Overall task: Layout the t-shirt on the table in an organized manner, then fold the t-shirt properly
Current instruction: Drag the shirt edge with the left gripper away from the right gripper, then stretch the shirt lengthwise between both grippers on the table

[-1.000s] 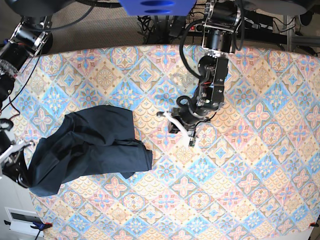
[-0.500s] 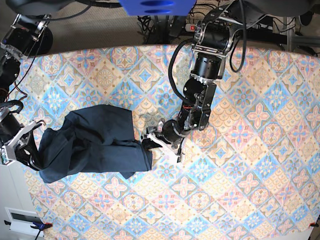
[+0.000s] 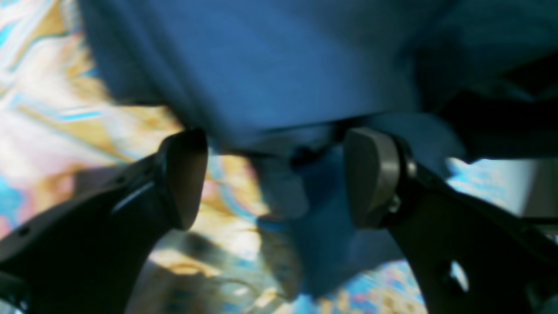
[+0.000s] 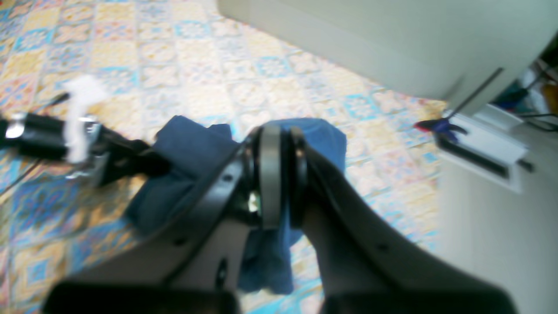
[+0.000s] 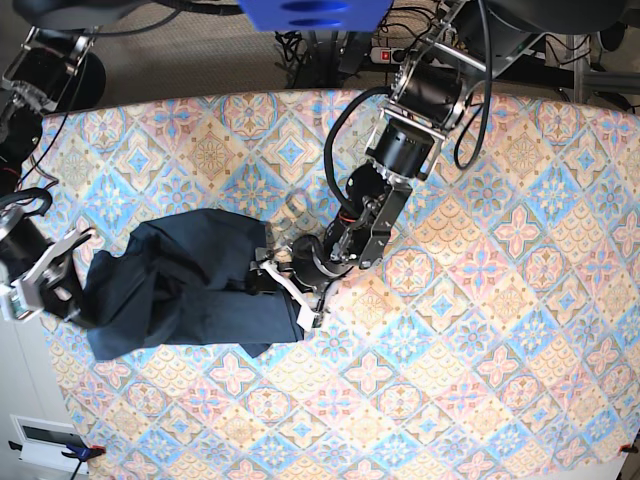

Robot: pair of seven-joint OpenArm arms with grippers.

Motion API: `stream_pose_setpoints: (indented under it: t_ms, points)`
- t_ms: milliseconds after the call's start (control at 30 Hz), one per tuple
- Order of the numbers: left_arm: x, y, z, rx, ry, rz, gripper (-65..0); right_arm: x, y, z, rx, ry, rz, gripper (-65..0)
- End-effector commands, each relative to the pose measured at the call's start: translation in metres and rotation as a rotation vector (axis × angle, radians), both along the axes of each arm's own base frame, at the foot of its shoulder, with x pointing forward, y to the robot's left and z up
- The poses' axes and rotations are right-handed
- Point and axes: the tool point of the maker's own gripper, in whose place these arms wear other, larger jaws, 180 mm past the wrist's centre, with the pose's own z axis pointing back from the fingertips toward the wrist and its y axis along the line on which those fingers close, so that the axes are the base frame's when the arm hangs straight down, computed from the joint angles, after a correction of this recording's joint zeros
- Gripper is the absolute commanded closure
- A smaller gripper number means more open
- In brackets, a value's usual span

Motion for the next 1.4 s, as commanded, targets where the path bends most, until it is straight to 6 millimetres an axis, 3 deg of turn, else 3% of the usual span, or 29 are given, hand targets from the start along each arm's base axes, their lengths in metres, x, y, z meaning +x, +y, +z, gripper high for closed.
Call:
stream_pose_setpoints:
  t_ms: [0, 100, 267, 433, 500, 667, 800, 900, 967, 1033, 1167, 1300, 1367]
  points:
    - [0.015, -0.009, 0.029, -0.057, -0.071, 0.007, -48.0, -0.006, 0.012, 0.007, 0.033, -0.013, 0.055, -0.2]
    - [0.018, -0.009, 0.033, -0.083, -0.083, 0.028, -48.0, -0.024, 0.035, 0.009, 0.178, 0.010, 0.154, -0.2]
    - [0.028, 0.000, 0.017, -0.053, -0.062, 0.062, -48.0, -0.044, 0.048, 0.026, 0.315, 0.009, 0.245, -0.2]
    - [0.035, 0.009, 0.012, -0.057, -0.082, 0.121, -47.2, -0.059, 0.037, 0.011, 0.276, 0.098, 0.235, -0.2]
    - [0.036, 0.010, 0.012, -0.060, -0.090, 0.128, -40.1, -0.061, 0.029, 0.010, 0.264, 0.101, 0.209, -0.2]
    - [0.043, 0.013, 0.021, -0.080, -0.132, 0.161, 0.0, -0.061, 0.022, 0.013, 0.257, 0.092, 0.187, -0.2]
    - [0.046, 0.013, 0.029, -0.096, -0.153, 0.173, 0.0, -0.060, 0.021, 0.015, 0.258, 0.082, 0.185, -0.3]
    - [0.037, 0.005, 0.062, -0.176, -0.227, 0.170, 0.0, -0.055, 0.015, 0.026, 0.257, 0.040, 0.172, -0.3]
    - [0.037, 0.024, 0.098, -0.240, -0.317, 0.210, 0.0, -0.049, 0.007, 0.038, 0.241, -0.008, 0.145, -0.3]
    - [0.038, 0.050, 0.115, -0.282, -0.316, 0.259, 0.0, -0.036, -0.007, 0.046, 0.162, -0.053, 0.082, -0.2]
    - [0.049, 0.129, 0.126, -0.378, -0.284, 0.387, 0.0, -0.007, -0.039, 0.065, 0.037, -0.129, -0.056, -0.2]
    - [0.037, 0.204, 0.140, -0.415, -0.334, 0.491, 0.0, 0.001, -0.056, 0.063, -0.023, -0.126, -0.128, -0.1]
    - [0.031, 0.228, 0.149, -0.408, -0.365, 0.509, 0.0, 0.004, -0.061, 0.068, -0.048, -0.139, -0.154, -0.2]
